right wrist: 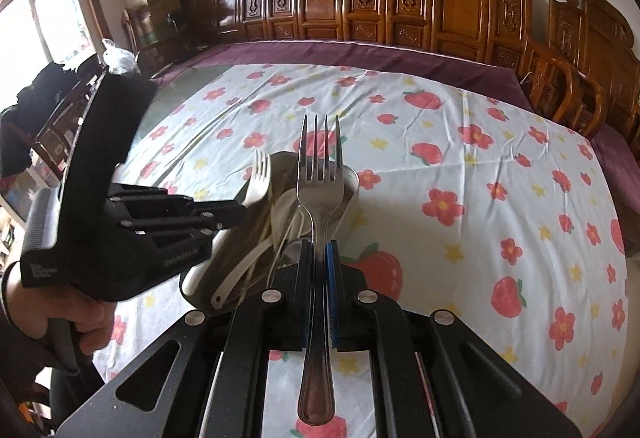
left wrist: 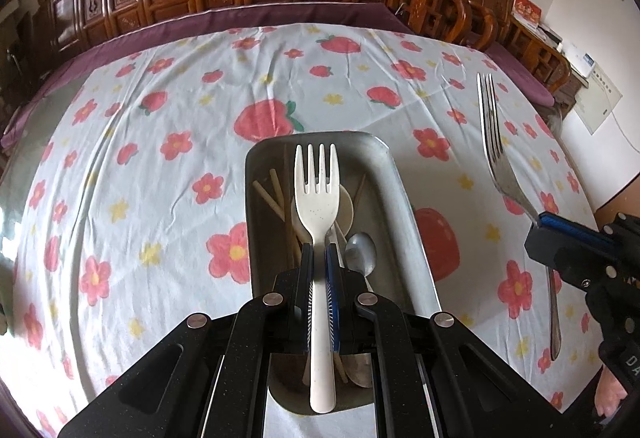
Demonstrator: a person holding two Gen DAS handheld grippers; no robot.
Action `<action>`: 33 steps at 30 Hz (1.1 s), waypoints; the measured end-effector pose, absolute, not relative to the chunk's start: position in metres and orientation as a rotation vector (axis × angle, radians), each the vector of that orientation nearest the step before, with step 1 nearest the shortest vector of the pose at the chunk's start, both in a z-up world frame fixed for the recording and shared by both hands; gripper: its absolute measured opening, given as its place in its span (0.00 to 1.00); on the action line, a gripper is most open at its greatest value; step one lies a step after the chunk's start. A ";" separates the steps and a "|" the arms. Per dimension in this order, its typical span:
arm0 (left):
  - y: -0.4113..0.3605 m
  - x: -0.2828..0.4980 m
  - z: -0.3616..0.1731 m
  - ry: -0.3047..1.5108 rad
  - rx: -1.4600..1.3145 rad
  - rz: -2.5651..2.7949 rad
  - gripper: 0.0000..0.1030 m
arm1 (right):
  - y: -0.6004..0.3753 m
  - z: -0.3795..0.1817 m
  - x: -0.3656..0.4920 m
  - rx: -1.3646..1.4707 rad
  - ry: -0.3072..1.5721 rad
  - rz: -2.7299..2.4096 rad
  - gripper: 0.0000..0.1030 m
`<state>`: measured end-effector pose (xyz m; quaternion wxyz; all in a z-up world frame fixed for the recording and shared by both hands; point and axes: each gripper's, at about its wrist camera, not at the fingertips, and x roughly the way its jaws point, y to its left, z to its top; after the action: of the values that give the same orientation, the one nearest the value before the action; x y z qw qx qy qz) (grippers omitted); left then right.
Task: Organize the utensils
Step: 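Carry the white fork into the tray and open the left tool while the right carries the steel fork, then lower the steel fork into the grey tray and open the right tool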
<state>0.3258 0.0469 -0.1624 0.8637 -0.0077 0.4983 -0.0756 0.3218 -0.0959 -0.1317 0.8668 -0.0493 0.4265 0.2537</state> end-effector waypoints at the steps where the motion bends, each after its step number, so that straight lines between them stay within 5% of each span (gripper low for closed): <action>1: 0.048 0.326 -0.164 1.047 -0.021 -0.159 0.05 | -0.094 -0.132 0.322 -0.104 0.893 0.533 0.08; 7: 0.052 0.325 -0.166 1.044 -0.028 -0.162 0.06 | -0.083 -0.134 0.326 -0.109 0.901 0.540 0.08; 11: 0.058 0.318 -0.161 1.026 -0.037 -0.163 0.22 | -0.076 -0.137 0.330 -0.109 0.906 0.546 0.08; 33: 0.127 0.285 -0.146 0.975 -0.065 -0.092 0.23 | -0.011 -0.175 0.358 -0.055 0.985 0.582 0.08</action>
<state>0.2848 0.1271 -0.1460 0.8821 -0.0313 0.4680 -0.0443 0.3575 -0.0112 -0.1751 0.8405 -0.0258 0.4659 0.2754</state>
